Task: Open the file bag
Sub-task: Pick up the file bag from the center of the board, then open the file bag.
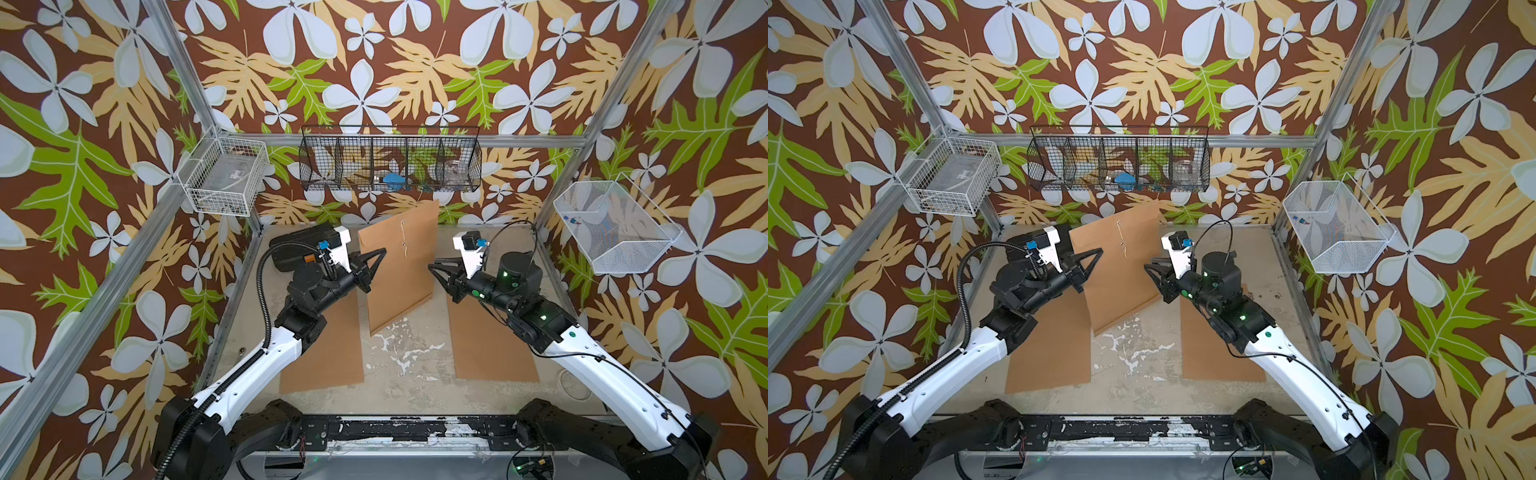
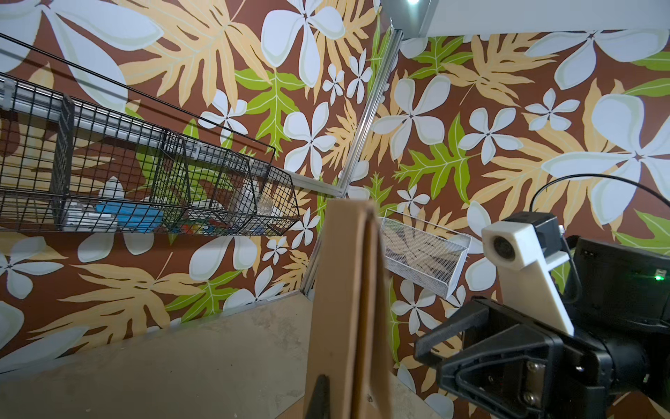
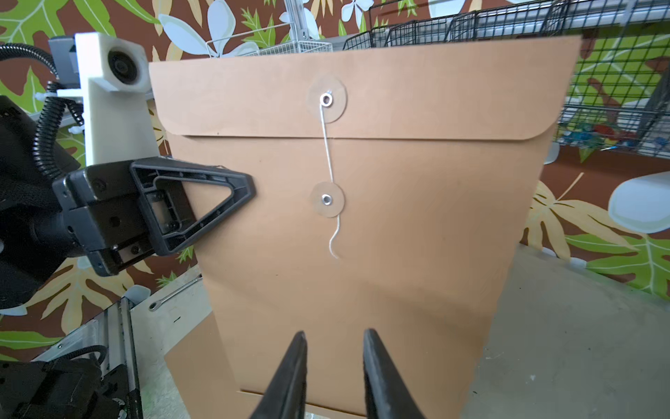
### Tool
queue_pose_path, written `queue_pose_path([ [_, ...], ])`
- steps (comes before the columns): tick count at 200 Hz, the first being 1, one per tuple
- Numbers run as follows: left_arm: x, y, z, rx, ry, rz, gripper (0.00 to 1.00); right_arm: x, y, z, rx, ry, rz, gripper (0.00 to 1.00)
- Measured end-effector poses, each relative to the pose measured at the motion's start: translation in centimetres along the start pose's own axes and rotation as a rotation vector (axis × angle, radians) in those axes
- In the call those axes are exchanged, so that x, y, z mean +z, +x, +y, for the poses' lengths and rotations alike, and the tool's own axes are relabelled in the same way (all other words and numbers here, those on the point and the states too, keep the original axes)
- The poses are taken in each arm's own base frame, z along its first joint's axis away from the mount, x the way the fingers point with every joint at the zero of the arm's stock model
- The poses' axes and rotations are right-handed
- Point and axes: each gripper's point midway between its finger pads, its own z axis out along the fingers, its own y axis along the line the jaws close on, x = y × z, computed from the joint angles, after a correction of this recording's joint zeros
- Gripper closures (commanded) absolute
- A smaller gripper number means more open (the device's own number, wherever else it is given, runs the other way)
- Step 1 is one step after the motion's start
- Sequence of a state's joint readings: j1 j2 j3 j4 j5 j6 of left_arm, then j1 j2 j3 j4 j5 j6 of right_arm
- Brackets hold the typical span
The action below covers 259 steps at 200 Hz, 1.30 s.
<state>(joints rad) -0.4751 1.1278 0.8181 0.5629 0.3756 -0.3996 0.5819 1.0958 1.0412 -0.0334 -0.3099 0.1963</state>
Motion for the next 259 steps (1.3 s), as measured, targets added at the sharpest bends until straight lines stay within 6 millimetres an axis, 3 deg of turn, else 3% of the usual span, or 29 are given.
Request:
queue_pose_path([
  [90,-0.3,-0.1,-0.5,-0.014,0.015,-0.005,1.0,3.0,0.8,1.0,-0.035,0.039,0.021,0.77],
  [259,-0.5,0.1,-1.0,-0.019,0.04,0.0,1.0,5.3,0.9,1.0,-0.061,0.043,0.038,0.75],
])
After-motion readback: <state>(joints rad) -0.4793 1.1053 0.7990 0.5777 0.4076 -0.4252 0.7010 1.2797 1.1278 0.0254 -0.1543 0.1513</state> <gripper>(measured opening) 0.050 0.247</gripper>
